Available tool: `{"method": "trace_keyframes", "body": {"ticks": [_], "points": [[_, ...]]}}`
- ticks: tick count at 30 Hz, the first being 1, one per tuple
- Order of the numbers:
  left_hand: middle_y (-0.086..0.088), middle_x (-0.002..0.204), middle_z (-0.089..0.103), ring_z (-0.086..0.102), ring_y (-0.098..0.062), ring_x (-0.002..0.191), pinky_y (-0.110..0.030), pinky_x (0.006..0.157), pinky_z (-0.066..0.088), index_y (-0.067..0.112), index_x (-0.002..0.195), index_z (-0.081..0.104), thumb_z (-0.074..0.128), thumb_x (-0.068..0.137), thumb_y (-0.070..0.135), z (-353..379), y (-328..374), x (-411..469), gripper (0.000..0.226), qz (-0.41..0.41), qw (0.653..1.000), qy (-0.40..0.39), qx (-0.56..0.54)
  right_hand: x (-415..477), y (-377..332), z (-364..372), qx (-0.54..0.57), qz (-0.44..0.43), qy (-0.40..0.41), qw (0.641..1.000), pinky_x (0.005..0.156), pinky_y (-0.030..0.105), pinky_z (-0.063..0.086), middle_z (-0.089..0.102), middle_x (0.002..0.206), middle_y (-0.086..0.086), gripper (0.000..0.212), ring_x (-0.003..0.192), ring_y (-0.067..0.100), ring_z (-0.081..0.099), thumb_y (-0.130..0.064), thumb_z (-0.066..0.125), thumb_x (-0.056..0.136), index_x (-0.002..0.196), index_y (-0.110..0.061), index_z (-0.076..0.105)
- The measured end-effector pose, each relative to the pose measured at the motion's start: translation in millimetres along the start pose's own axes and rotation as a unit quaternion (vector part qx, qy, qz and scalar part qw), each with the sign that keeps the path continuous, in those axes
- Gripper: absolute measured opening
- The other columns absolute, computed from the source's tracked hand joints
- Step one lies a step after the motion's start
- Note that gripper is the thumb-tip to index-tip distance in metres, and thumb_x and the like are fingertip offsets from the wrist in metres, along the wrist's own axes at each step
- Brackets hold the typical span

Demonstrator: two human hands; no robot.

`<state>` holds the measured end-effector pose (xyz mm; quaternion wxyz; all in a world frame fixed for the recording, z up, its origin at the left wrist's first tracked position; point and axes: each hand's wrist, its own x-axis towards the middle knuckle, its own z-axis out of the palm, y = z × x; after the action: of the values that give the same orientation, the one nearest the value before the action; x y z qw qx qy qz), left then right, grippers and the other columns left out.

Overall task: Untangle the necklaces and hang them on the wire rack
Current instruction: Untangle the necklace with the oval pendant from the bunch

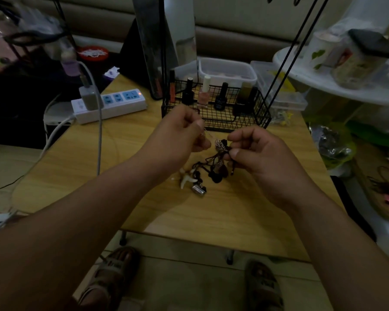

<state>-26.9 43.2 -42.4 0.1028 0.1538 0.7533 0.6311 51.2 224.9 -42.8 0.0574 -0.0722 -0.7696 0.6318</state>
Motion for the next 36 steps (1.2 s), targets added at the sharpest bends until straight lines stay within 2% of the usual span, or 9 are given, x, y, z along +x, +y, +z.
{"method": "trace_keyframes", "body": {"ticks": [5, 9, 13, 17, 20, 25, 30, 32, 36], "points": [[0.005, 0.114, 0.06, 0.064, -0.012, 0.104, -0.034, 0.09, 0.057, 0.029, 0.119, 0.058, 0.066, 0.097, 0.02, 0, -1, -3, 0.024, 0.03, 0.994, -0.075, 0.074, 2, 1, -3, 0.106, 0.006, -0.007, 0.994, 0.074, 0.029, 0.056, 0.073, 0.094, 0.002, 0.03, 0.086, 0.019, 0.07, 0.016, 0.055, 0.093, 0.109, -0.008, 0.064], [0.011, 0.11, 0.066, 0.065, -0.005, 0.103, -0.032, 0.085, 0.058, 0.029, 0.113, 0.062, 0.077, 0.091, 0.029, 3, -6, -10, 0.026, 0.085, 0.973, -0.125, 0.173, 1, -3, -5, 0.122, -0.004, -0.022, 0.992, 0.07, 0.027, 0.056, 0.074, 0.097, 0.006, 0.031, 0.083, 0.019, 0.068, 0.016, 0.051, 0.095, 0.113, -0.005, 0.062], [-0.001, 0.094, 0.075, 0.075, -0.017, 0.082, -0.043, 0.077, 0.063, 0.02, 0.107, 0.066, 0.072, 0.097, 0.02, 5, -4, -12, 0.012, 0.056, 0.98, -0.14, 0.131, 1, -6, -6, 0.122, -0.006, -0.022, 0.992, 0.068, 0.026, 0.054, 0.075, 0.095, 0.003, 0.032, 0.082, 0.017, 0.067, 0.015, 0.05, 0.095, 0.113, -0.008, 0.062], [-0.005, 0.093, 0.077, 0.074, -0.022, 0.086, -0.049, 0.084, 0.06, 0.021, 0.103, 0.068, 0.067, 0.1, 0.025, 1, 0, -12, 0.005, 0.025, 0.984, -0.152, 0.092, 3, -3, -7, 0.078, -0.014, 0.01, 0.997, 0.074, 0.029, 0.053, 0.074, 0.096, -0.003, 0.032, 0.089, 0.013, 0.068, 0.01, 0.057, 0.094, 0.112, -0.015, 0.066], [-0.006, 0.095, 0.079, 0.075, -0.029, 0.094, -0.056, 0.093, 0.059, 0.018, 0.1, 0.07, 0.065, 0.103, 0.025, -1, -3, -10, 0.01, 0.012, 0.986, -0.157, 0.06, 1, -1, -6, 0.001, -0.022, 0.047, 0.999, 0.087, 0.028, 0.054, 0.073, 0.11, -0.003, 0.032, 0.104, 0.008, 0.07, 0.003, 0.063, 0.094, 0.115, -0.021, 0.067], [-0.003, 0.096, 0.079, 0.077, -0.016, 0.093, -0.036, 0.084, 0.062, 0.017, 0.1, 0.073, 0.058, 0.106, 0.022, -2, -5, -8, 0.017, -0.004, 0.987, -0.155, 0.035, -7, -2, -3, 0.001, 0.019, -0.045, 0.999, 0.096, 0.039, 0.057, 0.076, 0.112, 0.003, 0.031, 0.108, 0.018, 0.072, -0.003, 0.064, 0.096, 0.122, -0.021, 0.068], [0.007, 0.084, 0.072, 0.068, -0.007, 0.078, -0.034, 0.069, 0.058, 0.032, 0.093, 0.07, 0.062, 0.103, 0.03, -2, -7, -9, 0.013, 0.127, 0.961, -0.089, 0.231, -8, -3, 0, -0.076, 0.009, -0.034, 0.996, 0.085, 0.041, 0.058, 0.077, 0.098, 0.004, 0.018, 0.092, 0.022, 0.074, -0.015, 0.073, 0.094, 0.11, -0.025, 0.072], [0.009, 0.086, 0.07, 0.066, -0.006, 0.079, -0.032, 0.068, 0.055, 0.03, 0.092, 0.068, 0.063, 0.102, 0.028, -1, -5, -10, 0.012, 0.136, 0.963, -0.078, 0.22, -7, -3, 0, -0.107, 0.003, -0.032, 0.994, 0.072, 0.042, 0.056, 0.073, 0.093, 0.008, 0.017, 0.085, 0.031, 0.07, -0.015, 0.076, 0.092, 0.104, -0.026, 0.07], [-0.005, 0.093, 0.07, 0.066, -0.021, 0.089, -0.04, 0.081, 0.056, 0.019, 0.094, 0.066, 0.062, 0.102, 0.026, -4, -1, -7, 0.011, 0.073, 0.983, -0.109, 0.133, -8, -1, 2, -0.159, -0.017, -0.047, 0.986, 0.058, 0.035, 0.051, 0.068, 0.091, 0.001, 0.021, 0.073, 0.021, 0.064, -0.011, 0.077, 0.089, 0.096, -0.024, 0.062]]}}
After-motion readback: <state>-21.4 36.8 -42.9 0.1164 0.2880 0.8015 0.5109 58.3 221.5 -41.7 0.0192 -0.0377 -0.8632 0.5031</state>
